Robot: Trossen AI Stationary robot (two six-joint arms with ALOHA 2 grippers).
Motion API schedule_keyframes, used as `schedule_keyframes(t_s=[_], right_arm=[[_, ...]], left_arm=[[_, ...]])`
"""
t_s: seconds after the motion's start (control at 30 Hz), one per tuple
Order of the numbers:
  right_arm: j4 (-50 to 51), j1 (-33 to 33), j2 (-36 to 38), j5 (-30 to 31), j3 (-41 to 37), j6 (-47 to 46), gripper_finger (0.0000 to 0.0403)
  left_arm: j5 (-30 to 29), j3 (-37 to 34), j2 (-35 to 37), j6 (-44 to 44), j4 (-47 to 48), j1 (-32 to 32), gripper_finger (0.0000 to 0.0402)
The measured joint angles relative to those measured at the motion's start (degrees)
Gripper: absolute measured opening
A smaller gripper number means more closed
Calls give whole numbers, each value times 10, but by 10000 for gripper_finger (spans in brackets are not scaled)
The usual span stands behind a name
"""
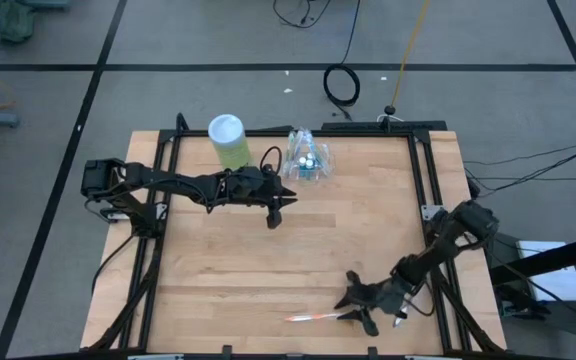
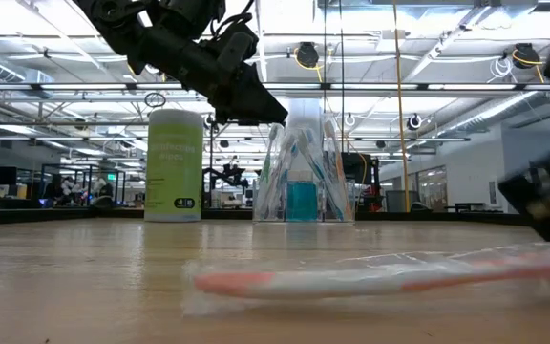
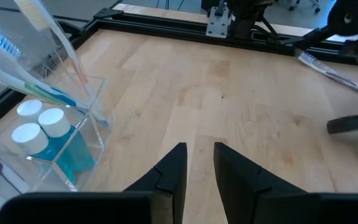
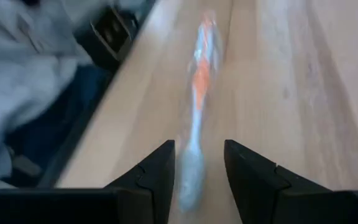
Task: Pick & Place toothbrushing station
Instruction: Put the orange toothbrush into the transparent organizer
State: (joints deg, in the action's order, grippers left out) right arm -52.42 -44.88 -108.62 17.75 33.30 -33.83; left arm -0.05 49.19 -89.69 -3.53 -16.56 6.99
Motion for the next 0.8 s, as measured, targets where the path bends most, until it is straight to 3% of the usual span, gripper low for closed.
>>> schedule_keyframes(t_s=[0.23,0.47,0.8], right_arm=[[-90,6,-49,0,1,55,130],[-78,5,-50,-1,0,134,124],[-60,6,-49,3,0,168,27]], left_arm=[[0,0,0,-1,0,0,86],[0,0,0,-1,0,0,85],[0,0,0,-1,0,0,85]])
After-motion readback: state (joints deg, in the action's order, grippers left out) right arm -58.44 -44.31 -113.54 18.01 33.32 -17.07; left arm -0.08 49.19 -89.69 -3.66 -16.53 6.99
